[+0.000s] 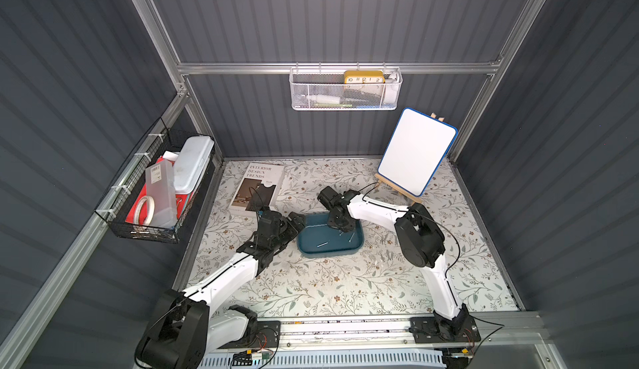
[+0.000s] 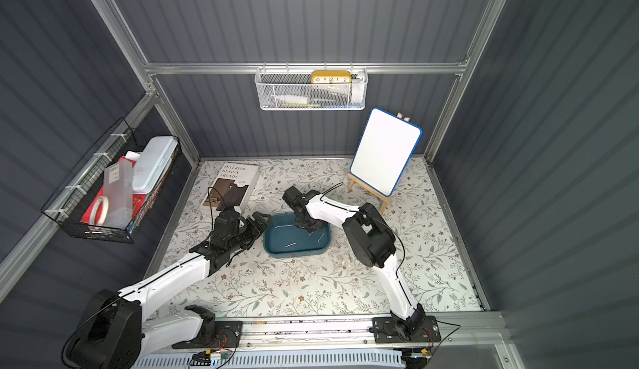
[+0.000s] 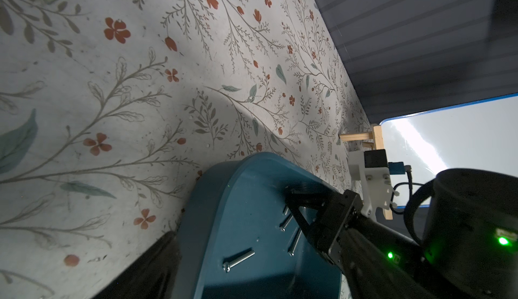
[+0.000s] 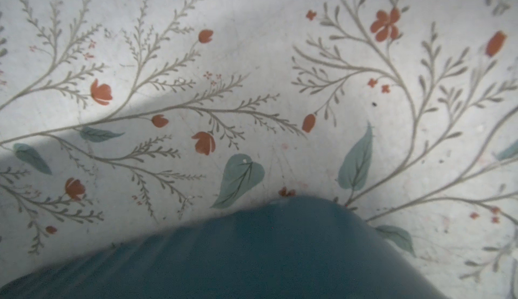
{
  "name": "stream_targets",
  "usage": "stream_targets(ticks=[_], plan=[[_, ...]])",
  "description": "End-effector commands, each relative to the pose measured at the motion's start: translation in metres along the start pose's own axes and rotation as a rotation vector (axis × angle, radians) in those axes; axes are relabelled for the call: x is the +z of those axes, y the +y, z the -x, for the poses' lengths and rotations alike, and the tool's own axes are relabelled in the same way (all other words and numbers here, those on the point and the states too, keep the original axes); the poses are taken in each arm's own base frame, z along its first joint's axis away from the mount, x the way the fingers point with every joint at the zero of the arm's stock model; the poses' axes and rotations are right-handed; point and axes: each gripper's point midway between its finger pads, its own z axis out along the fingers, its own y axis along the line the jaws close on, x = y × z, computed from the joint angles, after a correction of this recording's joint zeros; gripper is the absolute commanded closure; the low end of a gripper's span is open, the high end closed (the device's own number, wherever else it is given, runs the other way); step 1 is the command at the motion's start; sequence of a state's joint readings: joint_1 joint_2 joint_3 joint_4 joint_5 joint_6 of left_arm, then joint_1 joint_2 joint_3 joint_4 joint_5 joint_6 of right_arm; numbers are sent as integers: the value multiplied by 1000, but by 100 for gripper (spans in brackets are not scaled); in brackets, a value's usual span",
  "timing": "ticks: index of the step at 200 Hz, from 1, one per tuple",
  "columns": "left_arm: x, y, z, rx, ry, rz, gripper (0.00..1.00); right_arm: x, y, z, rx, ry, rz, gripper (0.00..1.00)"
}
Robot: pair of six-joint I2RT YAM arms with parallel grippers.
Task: Take out the screws from the storage box
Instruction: Pick up the screw from the storage box.
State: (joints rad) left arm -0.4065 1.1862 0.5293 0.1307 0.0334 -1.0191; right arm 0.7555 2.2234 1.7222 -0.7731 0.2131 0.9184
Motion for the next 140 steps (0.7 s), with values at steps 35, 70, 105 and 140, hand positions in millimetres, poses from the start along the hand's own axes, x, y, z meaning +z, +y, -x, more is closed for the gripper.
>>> stream_targets(ticks=[35, 70, 105, 140], plan=[[4, 1, -6, 34, 28, -1, 6, -49, 0, 6, -29, -35, 41, 92], [3, -3, -4, 38, 27, -7, 6, -69, -1, 11, -29, -58, 70, 92], [7, -1, -6, 47, 44, 7, 6, -93, -18, 12, -43, -84, 48, 92], [12, 0, -5, 61, 48, 21, 6, -113, -50, 7, -63, -103, -1, 92]])
